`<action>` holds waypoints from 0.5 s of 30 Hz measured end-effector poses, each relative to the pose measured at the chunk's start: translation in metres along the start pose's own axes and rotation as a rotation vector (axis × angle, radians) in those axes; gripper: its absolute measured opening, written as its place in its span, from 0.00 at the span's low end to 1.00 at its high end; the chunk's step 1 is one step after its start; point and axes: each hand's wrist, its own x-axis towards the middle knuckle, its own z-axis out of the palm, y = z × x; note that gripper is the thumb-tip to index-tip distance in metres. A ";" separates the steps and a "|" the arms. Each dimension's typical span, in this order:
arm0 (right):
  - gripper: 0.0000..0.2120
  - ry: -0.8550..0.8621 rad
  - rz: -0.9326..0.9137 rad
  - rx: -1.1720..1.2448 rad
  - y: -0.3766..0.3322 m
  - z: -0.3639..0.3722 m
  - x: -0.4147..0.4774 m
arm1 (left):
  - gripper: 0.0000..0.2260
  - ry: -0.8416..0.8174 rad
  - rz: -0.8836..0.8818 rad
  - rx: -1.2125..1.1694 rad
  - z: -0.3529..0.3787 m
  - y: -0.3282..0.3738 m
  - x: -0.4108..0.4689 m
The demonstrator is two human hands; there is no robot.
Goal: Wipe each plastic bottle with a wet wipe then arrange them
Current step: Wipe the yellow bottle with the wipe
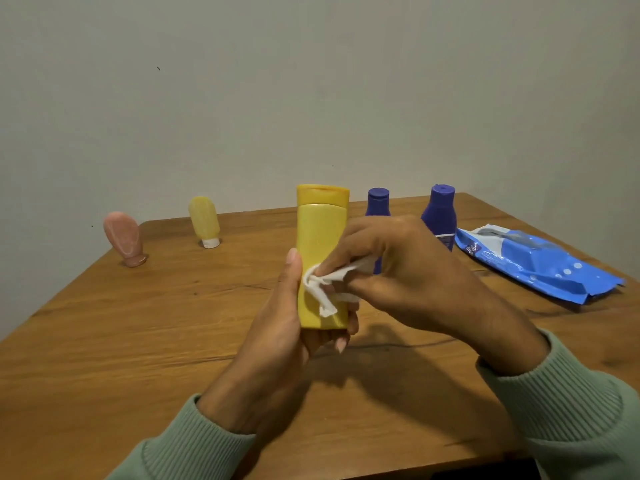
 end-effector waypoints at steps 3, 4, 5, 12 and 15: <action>0.08 0.259 0.031 0.024 0.008 -0.001 0.001 | 0.28 -0.040 -0.026 0.039 0.000 0.001 -0.001; 0.08 0.345 0.045 0.028 0.010 -0.001 0.002 | 0.29 -0.054 -0.047 0.052 0.000 0.001 -0.001; 0.08 0.407 0.055 0.031 0.011 -0.001 0.002 | 0.29 -0.062 -0.063 0.056 0.001 0.001 -0.001; 0.08 0.081 0.092 0.017 0.000 0.001 0.001 | 0.26 -0.006 -0.073 -0.200 0.003 0.004 0.001; 0.08 -0.113 0.034 -0.022 -0.008 0.001 -0.001 | 0.24 0.064 -0.108 -0.229 0.002 0.004 0.001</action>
